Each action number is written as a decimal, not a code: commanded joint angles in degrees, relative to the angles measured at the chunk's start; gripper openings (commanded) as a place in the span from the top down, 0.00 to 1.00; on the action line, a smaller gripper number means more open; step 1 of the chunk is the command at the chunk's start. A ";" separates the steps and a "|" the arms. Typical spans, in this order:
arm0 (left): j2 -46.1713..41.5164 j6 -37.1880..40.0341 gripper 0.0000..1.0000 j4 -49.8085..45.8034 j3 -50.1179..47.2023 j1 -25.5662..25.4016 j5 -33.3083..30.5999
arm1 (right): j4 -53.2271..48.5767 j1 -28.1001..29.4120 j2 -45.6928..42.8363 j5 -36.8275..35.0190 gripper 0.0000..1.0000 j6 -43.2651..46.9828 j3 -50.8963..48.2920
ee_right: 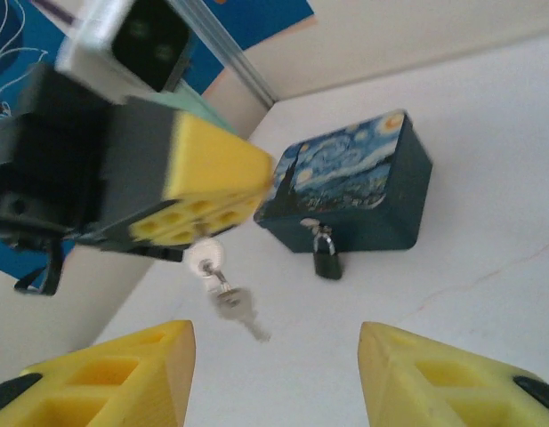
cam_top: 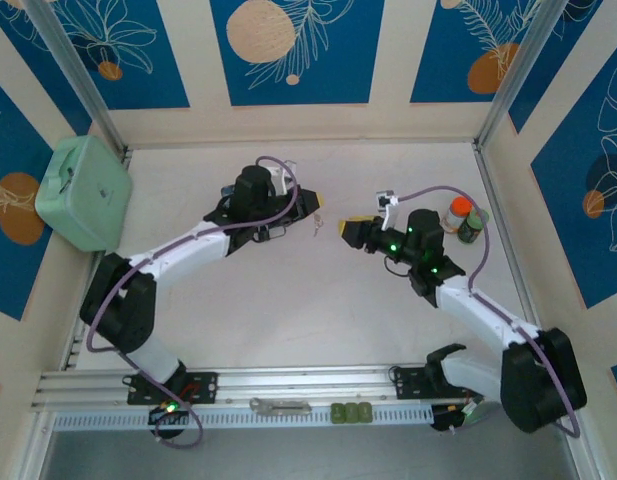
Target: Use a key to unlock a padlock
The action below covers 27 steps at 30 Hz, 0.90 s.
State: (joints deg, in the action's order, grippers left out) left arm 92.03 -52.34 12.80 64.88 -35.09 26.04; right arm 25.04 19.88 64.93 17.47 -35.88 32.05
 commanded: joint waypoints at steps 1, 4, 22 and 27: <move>-4.00 10.92 1.00 6.97 -2.34 -1.71 -2.04 | 11.32 -1.39 5.31 8.50 0.48 -18.09 -0.13; -4.58 10.19 1.00 13.45 -4.94 -1.91 -1.22 | 18.98 -1.81 11.35 13.87 0.48 -25.40 1.68; -0.62 -1.23 1.00 28.96 -8.37 -2.09 1.44 | 25.52 1.48 11.66 17.69 0.55 -21.56 1.54; -0.36 -3.69 1.00 31.50 -8.87 -2.02 1.69 | 27.87 1.92 12.73 18.56 0.65 -21.72 2.10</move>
State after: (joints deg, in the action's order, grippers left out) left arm 91.37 -53.63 39.05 56.53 -36.95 26.35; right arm 52.01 21.43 77.01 34.70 -58.74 32.91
